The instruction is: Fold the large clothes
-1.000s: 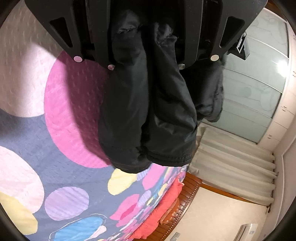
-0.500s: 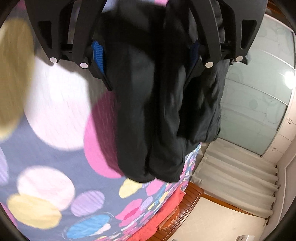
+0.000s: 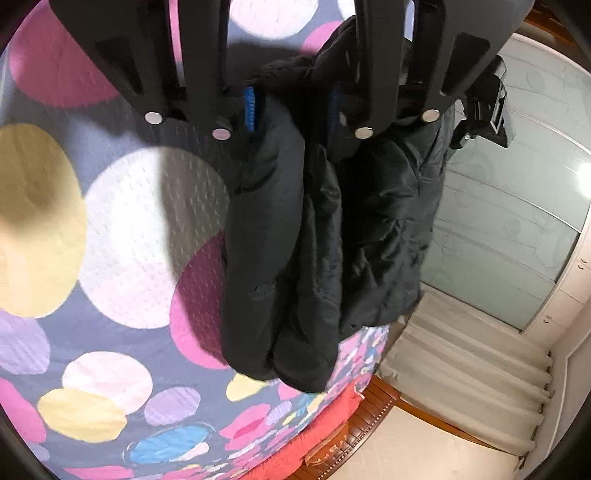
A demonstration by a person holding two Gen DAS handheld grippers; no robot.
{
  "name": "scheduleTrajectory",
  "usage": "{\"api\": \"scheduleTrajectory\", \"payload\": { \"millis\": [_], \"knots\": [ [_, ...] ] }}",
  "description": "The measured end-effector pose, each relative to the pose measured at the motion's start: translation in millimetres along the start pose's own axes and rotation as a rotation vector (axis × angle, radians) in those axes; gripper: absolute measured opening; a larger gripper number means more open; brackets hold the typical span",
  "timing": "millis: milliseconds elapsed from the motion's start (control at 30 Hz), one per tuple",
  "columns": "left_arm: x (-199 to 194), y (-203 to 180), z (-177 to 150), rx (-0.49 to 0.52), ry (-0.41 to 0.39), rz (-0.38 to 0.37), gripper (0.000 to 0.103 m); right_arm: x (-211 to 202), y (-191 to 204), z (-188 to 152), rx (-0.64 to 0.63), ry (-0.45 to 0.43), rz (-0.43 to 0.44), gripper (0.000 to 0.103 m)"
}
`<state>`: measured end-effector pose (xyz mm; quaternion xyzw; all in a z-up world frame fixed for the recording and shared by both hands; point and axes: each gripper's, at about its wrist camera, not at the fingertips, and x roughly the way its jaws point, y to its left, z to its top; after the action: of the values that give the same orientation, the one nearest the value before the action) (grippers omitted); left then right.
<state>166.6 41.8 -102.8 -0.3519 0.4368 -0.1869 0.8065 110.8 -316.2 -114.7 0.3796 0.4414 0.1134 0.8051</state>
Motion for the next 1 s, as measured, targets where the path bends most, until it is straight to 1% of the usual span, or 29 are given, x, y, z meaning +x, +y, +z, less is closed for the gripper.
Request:
{"api": "scheduleTrajectory", "payload": {
  "millis": [67,133,233,333,433,533,567,667,700,800,1000],
  "knots": [
    [0.6,-1.9,-5.3,0.019,0.007,0.026,0.076,-1.8,-4.1,-5.3,-0.001,0.003,-0.009,0.027],
    [8.6,3.2,-8.5,0.038,0.006,0.052,0.075,6.5,-17.7,-6.5,0.036,0.009,-0.006,0.027],
    [13.2,9.6,-9.7,0.034,-0.001,0.058,0.075,16.6,-39.1,-2.6,0.115,0.021,0.057,0.027],
    [14.5,4.9,-7.3,0.065,-0.004,0.077,0.076,18.8,-41.0,1.4,0.12,0.024,0.071,0.027],
    [15.3,5.3,-7.3,0.071,-0.005,0.083,0.078,20.0,-40.0,3.5,0.119,0.022,0.079,0.029],
    [14.7,5.6,-6.5,0.065,-0.009,0.091,0.083,21.9,-42.4,3.2,0.135,0.012,0.079,0.036],
    [14.2,5.4,-6.3,0.064,-0.011,0.093,0.084,21.1,-42.4,2.2,0.139,0.007,0.079,0.04],
    [9.4,4.9,-9.7,0.078,-0.019,0.117,0.089,17.8,-40.7,-0.4,0.134,-0.008,0.062,0.047],
    [7.4,3.4,-10.5,0.088,-0.023,0.126,0.089,16.4,-39.6,-0.9,0.131,-0.011,0.057,0.049],
    [2.5,1.3,-13.1,0.111,-0.029,0.142,0.089,10.8,-39.7,-3.7,0.137,-0.02,0.052,0.052],
    [-10.4,-6.9,-21.6,0.162,-0.055,0.2,0.09,-3.3,-40.8,-10.3,0.146,-0.038,0.036,0.058]
  ]
}}
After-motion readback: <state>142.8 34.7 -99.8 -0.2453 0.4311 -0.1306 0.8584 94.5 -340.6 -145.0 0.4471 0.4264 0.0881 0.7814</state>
